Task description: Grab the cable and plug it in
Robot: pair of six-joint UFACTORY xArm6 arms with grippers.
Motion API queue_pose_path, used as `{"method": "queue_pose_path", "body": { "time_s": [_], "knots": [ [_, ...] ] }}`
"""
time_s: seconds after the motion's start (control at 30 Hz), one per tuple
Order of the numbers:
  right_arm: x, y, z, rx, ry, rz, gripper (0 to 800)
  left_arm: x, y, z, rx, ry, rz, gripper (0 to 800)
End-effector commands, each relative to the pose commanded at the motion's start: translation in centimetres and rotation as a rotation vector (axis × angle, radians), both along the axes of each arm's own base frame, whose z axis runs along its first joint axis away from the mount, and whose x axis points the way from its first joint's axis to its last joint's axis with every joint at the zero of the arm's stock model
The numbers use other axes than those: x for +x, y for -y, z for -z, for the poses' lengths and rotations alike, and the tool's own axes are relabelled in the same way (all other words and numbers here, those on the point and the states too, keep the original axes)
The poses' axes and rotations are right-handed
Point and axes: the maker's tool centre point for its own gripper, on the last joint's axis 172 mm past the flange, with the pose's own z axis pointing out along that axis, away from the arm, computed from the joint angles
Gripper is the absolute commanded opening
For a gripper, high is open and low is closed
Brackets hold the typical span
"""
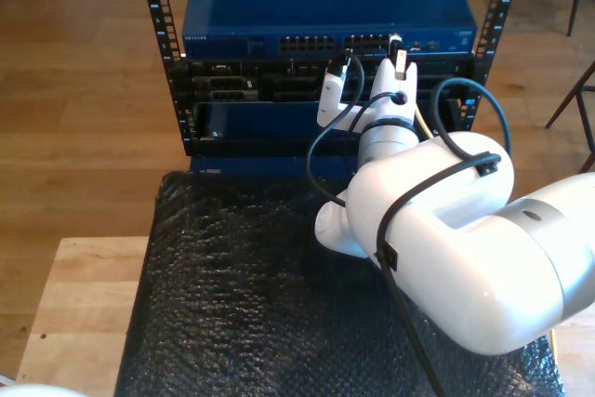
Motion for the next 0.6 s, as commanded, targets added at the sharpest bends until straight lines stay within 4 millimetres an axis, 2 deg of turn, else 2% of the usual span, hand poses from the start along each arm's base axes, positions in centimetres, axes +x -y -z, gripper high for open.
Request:
{"method": "queue_pose_path", "body": {
  "time_s": [0.03, 0.17, 0.23, 0.33, 0.6],
  "knots": [
    [0.0, 0.1, 0.0, -0.001, -0.001, 0.002, 6, 0.0, 0.0, 0.0, 0.0, 0.0, 0.0, 800],
    [-0.1, 0.4, 0.5, -0.006, -0.011, 0.003, 158, 0.0, 0.0, 0.0, 0.0, -0.001, -0.001, 800],
    [-0.2, 0.4, 0.8, -0.011, -0.017, 0.002, 199, 0.0, 0.0, 0.0, 0.0, -0.001, -0.001, 800],
    [-0.6, 0.4, 1.0, -0.016, -0.026, -0.001, 230, 0.0, 0.0, 0.0, 0.0, 0.0, 0.0, 800],
    [-1.2, 0.6, -0.8, -0.009, -0.015, -0.003, 269, 0.0, 0.0, 0.0, 0.0, 0.0, 0.0, 800]
  ]
}}
